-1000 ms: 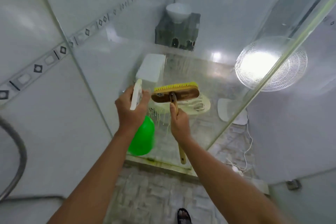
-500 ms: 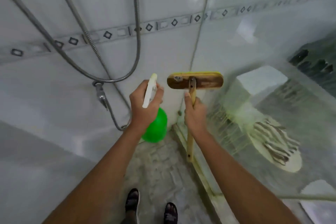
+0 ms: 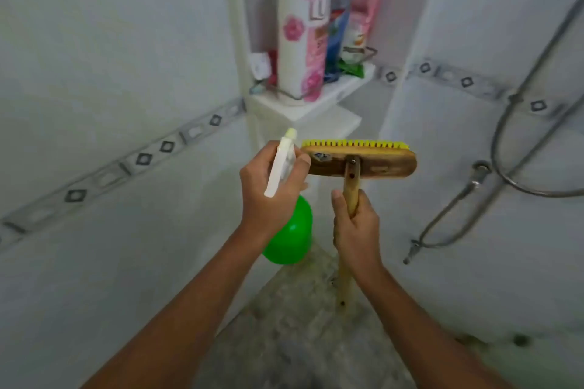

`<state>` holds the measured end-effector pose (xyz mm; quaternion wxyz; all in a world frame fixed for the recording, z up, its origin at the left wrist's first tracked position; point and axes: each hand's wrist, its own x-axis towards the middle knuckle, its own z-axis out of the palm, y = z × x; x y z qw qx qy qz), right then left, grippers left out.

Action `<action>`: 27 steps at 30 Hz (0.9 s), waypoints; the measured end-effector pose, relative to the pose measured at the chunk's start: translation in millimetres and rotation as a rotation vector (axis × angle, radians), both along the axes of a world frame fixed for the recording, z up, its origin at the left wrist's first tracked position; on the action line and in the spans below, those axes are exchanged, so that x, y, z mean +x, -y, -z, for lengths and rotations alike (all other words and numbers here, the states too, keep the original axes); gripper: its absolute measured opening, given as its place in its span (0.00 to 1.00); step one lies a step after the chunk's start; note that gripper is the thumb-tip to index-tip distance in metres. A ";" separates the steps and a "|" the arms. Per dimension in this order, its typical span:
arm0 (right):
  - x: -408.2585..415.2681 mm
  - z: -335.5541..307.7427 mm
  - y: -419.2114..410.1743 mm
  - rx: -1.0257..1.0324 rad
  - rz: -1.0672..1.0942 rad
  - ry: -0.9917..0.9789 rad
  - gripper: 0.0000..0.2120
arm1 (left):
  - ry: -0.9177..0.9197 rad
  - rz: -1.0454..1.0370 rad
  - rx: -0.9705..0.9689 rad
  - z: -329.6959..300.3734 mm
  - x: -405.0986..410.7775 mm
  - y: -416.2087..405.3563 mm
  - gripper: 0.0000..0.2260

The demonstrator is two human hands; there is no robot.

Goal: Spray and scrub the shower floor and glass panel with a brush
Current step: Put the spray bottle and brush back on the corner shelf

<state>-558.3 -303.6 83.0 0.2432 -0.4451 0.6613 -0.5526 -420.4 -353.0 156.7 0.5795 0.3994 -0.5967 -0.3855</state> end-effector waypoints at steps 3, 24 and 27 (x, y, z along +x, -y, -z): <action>80.4 2.0 -8.1 -0.012 -0.209 0.004 0.17 | -0.004 -0.194 -0.039 -6.4 95.2 -31.9 0.06; 460.5 37.7 -134.0 0.553 -1.554 -0.236 0.18 | 0.049 -1.369 0.141 79.4 455.4 -331.4 0.07; 494.6 32.2 -132.9 0.692 -1.667 -0.210 0.09 | 0.042 -1.504 0.185 91.0 469.8 -348.7 0.05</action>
